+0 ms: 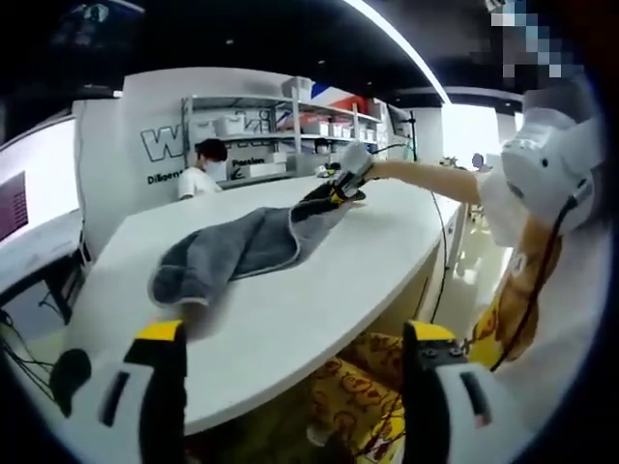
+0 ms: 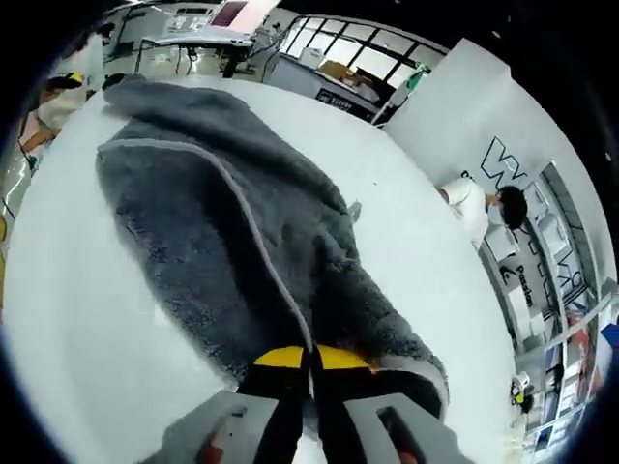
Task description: Fold the towel on the table until its edges align and the towel forms a compact rectangular stack.
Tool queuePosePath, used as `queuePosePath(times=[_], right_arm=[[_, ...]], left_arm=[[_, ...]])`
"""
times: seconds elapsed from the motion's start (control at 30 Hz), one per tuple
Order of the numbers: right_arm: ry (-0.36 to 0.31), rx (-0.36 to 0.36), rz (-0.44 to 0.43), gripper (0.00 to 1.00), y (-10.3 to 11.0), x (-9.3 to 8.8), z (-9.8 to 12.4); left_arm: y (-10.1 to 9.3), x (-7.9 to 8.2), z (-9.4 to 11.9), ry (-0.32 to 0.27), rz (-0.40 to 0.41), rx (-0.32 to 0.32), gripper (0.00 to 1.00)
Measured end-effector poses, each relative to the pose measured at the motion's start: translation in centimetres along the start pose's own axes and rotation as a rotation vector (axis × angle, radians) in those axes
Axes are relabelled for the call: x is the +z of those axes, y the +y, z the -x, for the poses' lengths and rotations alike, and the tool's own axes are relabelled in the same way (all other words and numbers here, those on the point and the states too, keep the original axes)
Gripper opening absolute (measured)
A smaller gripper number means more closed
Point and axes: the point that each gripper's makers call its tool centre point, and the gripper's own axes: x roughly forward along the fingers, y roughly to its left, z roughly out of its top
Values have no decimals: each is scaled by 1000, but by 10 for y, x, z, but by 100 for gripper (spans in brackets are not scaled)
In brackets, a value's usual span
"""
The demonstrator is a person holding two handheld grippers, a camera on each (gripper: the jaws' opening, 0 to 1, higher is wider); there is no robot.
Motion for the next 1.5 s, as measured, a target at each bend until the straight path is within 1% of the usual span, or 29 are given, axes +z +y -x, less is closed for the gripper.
queuePosePath(times=[0.03,0.07,0.1,0.2,0.23,0.3,0.37,0.47,0.5,0.53,0.63,0.7,0.83,0.9,1.0,1.1,1.17,1.27,1.3,1.37,1.5], right_arm=[[-23,-21,4,2,-3,1,16],[-39,-29,5,2,-5,2,24],[-57,-45,2,2,-7,2,38],[-77,-94,25,2,-12,-7,75],[-82,-102,24,2,-12,-9,84],[-99,-121,24,2,-9,-19,109],[-112,-155,15,2,-8,-31,134],[-120,-186,-6,2,1,-55,167],[-119,-187,-9,2,2,-58,170],[-108,-193,-26,2,10,-72,182],[-74,-200,-48,2,24,-98,200],[-59,-194,-66,2,37,-112,210],[-50,-179,-92,2,62,-130,224],[-28,-175,-96,2,78,-141,228],[-1,-169,-112,2,93,-158,229],[20,-169,-159,2,103,-179,230],[35,-183,-184,2,107,-191,232],[42,-187,-209,2,114,-203,233],[47,-181,-227,2,117,-210,233],[56,-187,-237,2,119,-219,231],[71,-204,-253,2,116,-233,229]], left_arm=[[-1,0,-1,0,0,-2,97],[-1,0,-1,0,-1,-3,97],[-2,1,-1,-1,-2,-5,97],[-3,1,-2,-2,-4,-11,97],[-3,1,-2,-2,-5,-12,97],[-3,1,-2,-4,-4,-15,97],[-3,1,-3,-7,-4,-17,97],[-4,2,-5,-8,-6,-24,97],[-5,2,-5,-8,-7,-27,97],[-6,2,-7,-7,-10,-34,97],[-9,4,-9,-5,-20,-45,97],[-10,5,-10,-6,-24,-50,97],[-13,8,-13,-8,-31,-62,97],[-15,8,-16,-4,-35,-68,97],[-16,8,-17,-1,-40,-78,97],[-17,9,-18,-3,-44,-84,97],[-18,10,-18,-2,-47,-88,97],[-19,10,-18,1,-55,-91,97],[-19,10,-18,1,-55,-92,97],[-19,10,-17,2,-57,-90,97],[-19,10,-18,4,-56,-89,97]])
